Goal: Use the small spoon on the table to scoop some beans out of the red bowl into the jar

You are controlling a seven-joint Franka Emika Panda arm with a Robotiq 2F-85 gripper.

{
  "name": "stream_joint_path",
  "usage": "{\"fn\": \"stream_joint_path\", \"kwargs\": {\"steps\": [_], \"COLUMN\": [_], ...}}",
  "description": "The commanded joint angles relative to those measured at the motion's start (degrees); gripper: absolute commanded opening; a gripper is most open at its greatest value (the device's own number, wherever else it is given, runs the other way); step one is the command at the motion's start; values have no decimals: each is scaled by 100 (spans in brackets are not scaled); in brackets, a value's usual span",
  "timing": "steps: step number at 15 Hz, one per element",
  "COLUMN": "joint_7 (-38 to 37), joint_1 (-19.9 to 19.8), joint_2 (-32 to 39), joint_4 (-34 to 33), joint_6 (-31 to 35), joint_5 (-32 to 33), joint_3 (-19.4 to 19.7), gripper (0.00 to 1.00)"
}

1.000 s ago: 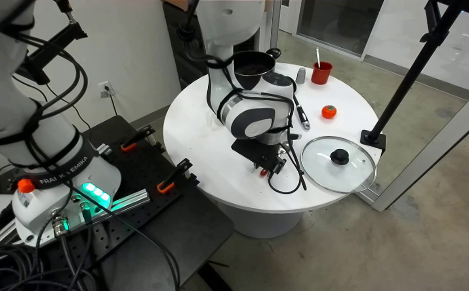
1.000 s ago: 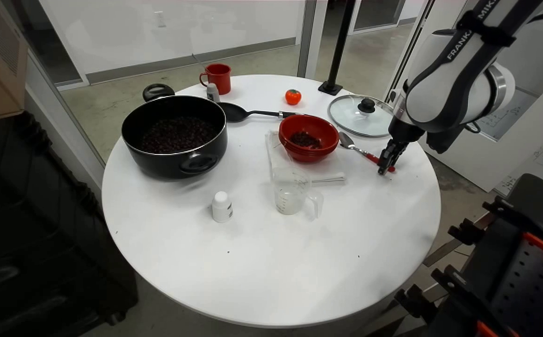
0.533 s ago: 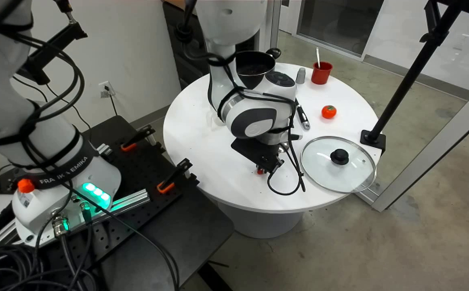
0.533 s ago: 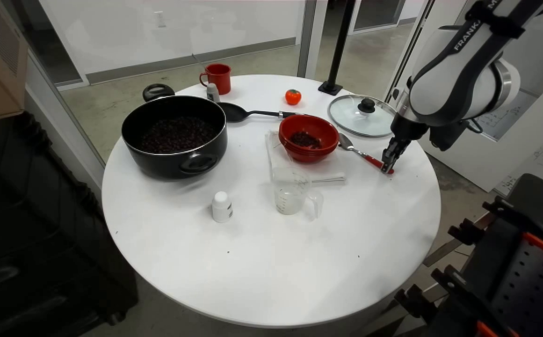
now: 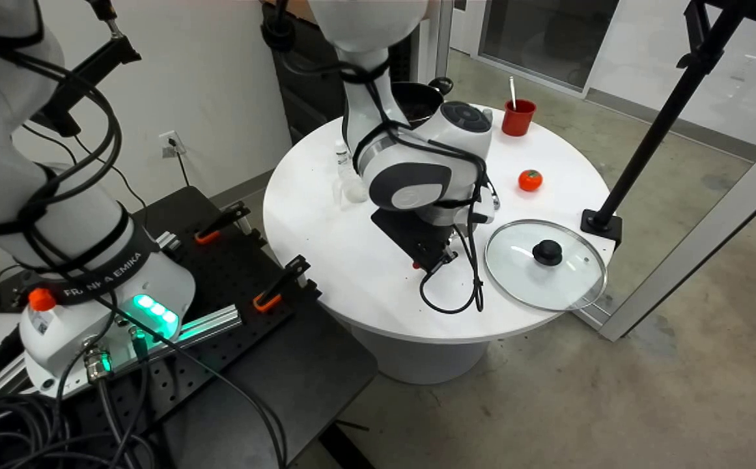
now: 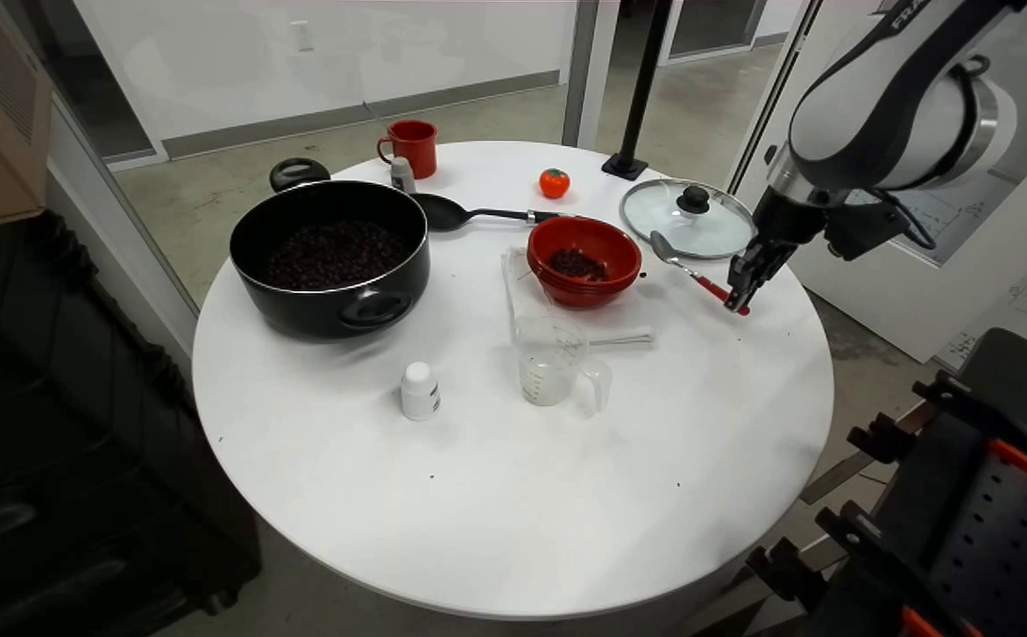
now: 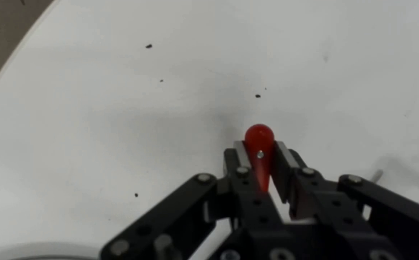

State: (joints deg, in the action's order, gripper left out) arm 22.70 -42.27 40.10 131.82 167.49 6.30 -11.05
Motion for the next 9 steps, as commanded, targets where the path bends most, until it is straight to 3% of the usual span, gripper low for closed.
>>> {"fn": "stream_joint_path", "kwargs": {"steps": [1, 5, 9], "joint_7": [284, 592, 632], "joint_1": [-719, -980, -504], "joint_2": [-941, -1597, -2263], "joint_4": [506, 674, 784], "joint_6": [-428, -770, -1120], "joint_5": [-632, -1195, -1284], "joint_3": [-614, -864, -572], "gripper": [5, 5, 5]}}
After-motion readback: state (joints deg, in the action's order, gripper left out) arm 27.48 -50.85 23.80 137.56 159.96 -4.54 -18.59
